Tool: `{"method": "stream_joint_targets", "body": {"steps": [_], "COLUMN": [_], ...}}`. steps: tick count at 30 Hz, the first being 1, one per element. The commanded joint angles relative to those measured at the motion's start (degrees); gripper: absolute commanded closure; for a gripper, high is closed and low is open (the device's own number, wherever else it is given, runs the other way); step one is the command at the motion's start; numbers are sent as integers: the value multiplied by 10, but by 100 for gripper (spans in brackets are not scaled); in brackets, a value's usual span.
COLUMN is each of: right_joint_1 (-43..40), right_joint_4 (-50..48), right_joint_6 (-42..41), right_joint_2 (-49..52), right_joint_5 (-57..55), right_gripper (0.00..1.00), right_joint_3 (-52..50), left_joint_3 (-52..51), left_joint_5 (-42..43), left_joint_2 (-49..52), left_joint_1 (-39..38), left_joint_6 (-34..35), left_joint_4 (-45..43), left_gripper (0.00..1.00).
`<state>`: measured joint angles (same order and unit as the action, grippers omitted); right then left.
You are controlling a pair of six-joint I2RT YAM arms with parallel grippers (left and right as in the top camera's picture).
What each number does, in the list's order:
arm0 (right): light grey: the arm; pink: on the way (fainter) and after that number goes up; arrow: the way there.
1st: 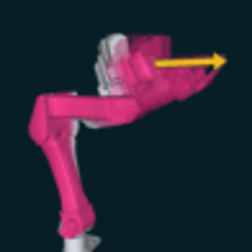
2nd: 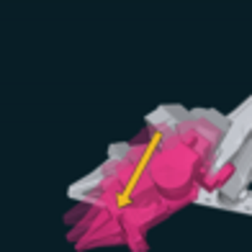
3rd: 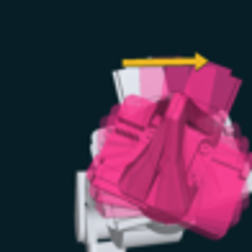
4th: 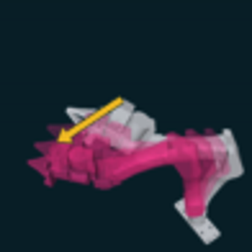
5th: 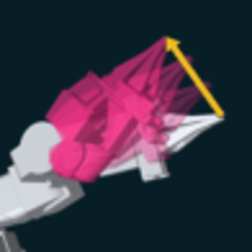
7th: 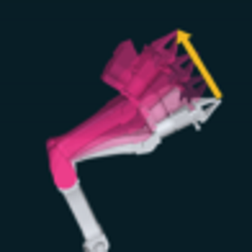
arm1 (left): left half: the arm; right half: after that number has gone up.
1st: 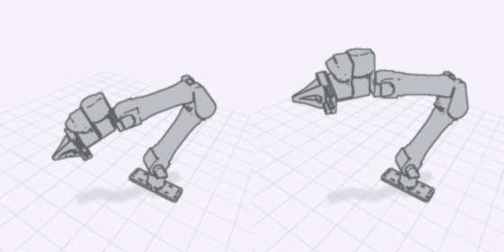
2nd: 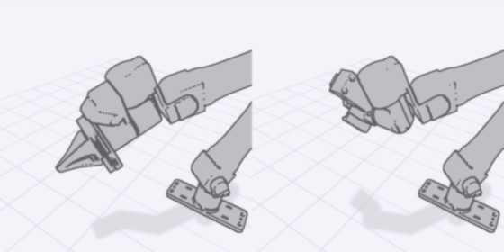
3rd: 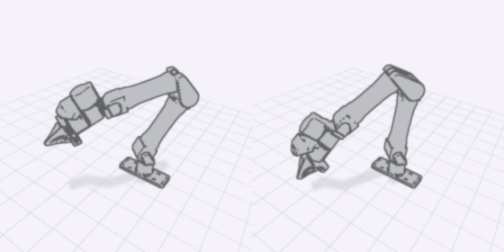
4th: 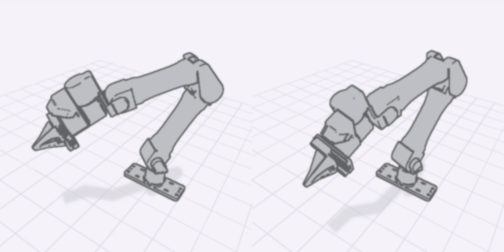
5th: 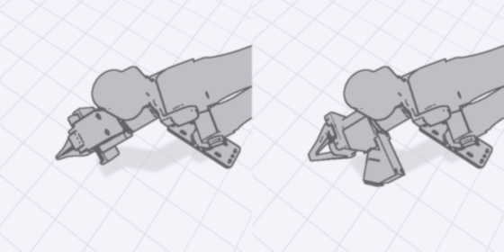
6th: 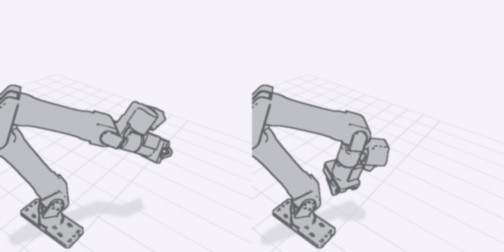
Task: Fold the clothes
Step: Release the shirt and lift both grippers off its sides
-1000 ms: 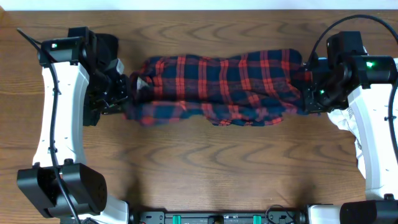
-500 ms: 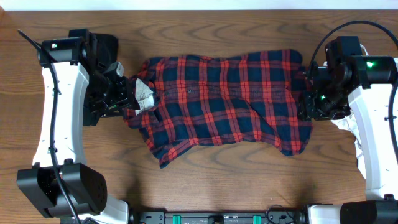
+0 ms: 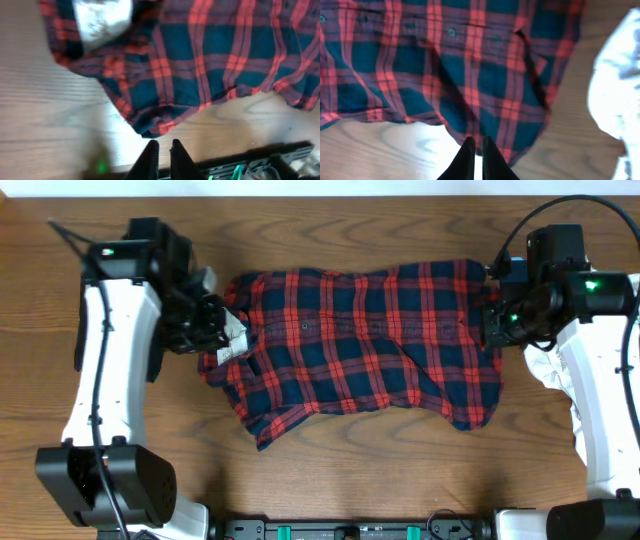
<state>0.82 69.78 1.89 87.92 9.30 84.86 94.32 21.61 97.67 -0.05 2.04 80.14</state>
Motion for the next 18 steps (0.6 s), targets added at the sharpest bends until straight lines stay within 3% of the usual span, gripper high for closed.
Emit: {"method": "stream_joint_targets", "body": {"steps": [1, 10, 18], "right_joint_1": [-8, -8, -8], "right_joint_4": [-25, -149, -209], "right_joint_6": [-1, -2, -32], "right_joint_2": [-6, -6, -6], "right_joint_5": [51, 56, 14], "right_gripper": [94, 93, 87], "right_joint_3": [-53, -210, -281], "left_joint_3": [-37, -192, -278], "left_joint_5": [-31, -31, -30], "left_joint_2": [-14, -14, -14], "left_joint_1": [-34, -58, -58], "left_joint_6": [-13, 2, 32], "left_joint_4": [-11, -111, -165], "left_gripper": [91, 91, 89]}}
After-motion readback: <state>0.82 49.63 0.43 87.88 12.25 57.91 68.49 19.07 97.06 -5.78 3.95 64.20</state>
